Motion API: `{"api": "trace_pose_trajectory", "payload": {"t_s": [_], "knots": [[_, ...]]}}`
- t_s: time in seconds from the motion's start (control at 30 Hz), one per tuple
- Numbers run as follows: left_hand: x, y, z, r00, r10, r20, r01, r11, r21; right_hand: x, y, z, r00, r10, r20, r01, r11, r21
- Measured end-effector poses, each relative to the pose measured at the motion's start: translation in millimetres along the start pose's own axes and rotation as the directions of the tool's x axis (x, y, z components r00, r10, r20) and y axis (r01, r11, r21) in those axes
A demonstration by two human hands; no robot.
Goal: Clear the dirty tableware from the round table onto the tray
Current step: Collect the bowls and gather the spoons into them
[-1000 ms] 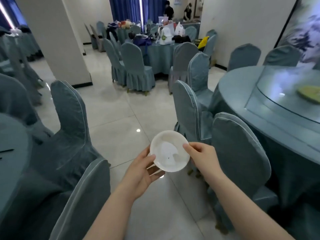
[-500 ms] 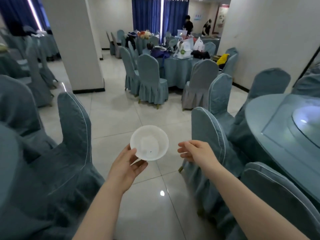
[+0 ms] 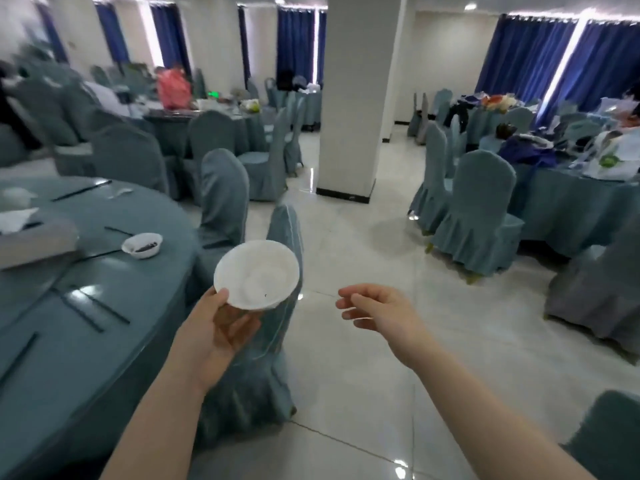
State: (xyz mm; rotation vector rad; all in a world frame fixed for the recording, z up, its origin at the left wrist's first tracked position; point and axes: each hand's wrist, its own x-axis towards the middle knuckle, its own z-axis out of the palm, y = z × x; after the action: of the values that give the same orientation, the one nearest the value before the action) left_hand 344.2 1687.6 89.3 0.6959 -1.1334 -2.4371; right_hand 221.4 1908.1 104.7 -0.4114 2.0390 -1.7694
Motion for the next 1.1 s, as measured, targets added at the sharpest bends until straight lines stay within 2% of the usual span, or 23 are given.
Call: {"api": "trace_pose_trajectory", "payload": {"t_s": [0.07, 0.2, 0.33, 0.53, 0.8, 0.9, 1.1], "knots": [[12.2, 15.2, -17.6, 0.992, 0.042, -0.12, -0.047, 0.998, -0.039, 42.9, -7.0, 31.2, 0.992, -0.007, 0.127, 0.01, 1.0, -0.025], [33.8, 46.5, -54.8, 0.952, 0.136, -0.274, -0.166, 0.982, -0.089, 115.2, -15.6, 104.3, 0.942, -0.031, 0.335, 0.032, 0.999, 0.003], [60.8, 75.4, -89.9, 0.908, 0.19, -0.374, -0.255, 0.957, -0.135, 172.2, -20.0, 166.3, 0.894, -0.022, 0.447, 0.046, 0.998, -0.044], [100.2, 119.2, -125.1, 0.845, 0.267, -0.463, -0.347, 0.933, -0.096, 246.5, -24.6, 234.9, 0.852, 0.035, 0.522, 0.036, 0.991, -0.126], [129.9, 163.1, -164.5, 0.752, 0.329, -0.571, -0.432, 0.901, -0.049, 337.5, -11.2, 314.1, 0.787, 0.163, 0.595, -0.081, 0.983, -0.163], [154.2, 171.2, -179.1, 0.703, 0.323, -0.634, -0.44, 0.898, -0.03, 380.8, -2.0, 345.1, 0.783, 0.199, 0.59, -0.103, 0.976, -0.192], [217.9, 187.7, -205.6, 0.6, 0.255, -0.759, -0.418, 0.908, -0.025, 473.1, 30.9, 407.4, 0.733, 0.362, 0.576, -0.17, 0.917, -0.36]]}}
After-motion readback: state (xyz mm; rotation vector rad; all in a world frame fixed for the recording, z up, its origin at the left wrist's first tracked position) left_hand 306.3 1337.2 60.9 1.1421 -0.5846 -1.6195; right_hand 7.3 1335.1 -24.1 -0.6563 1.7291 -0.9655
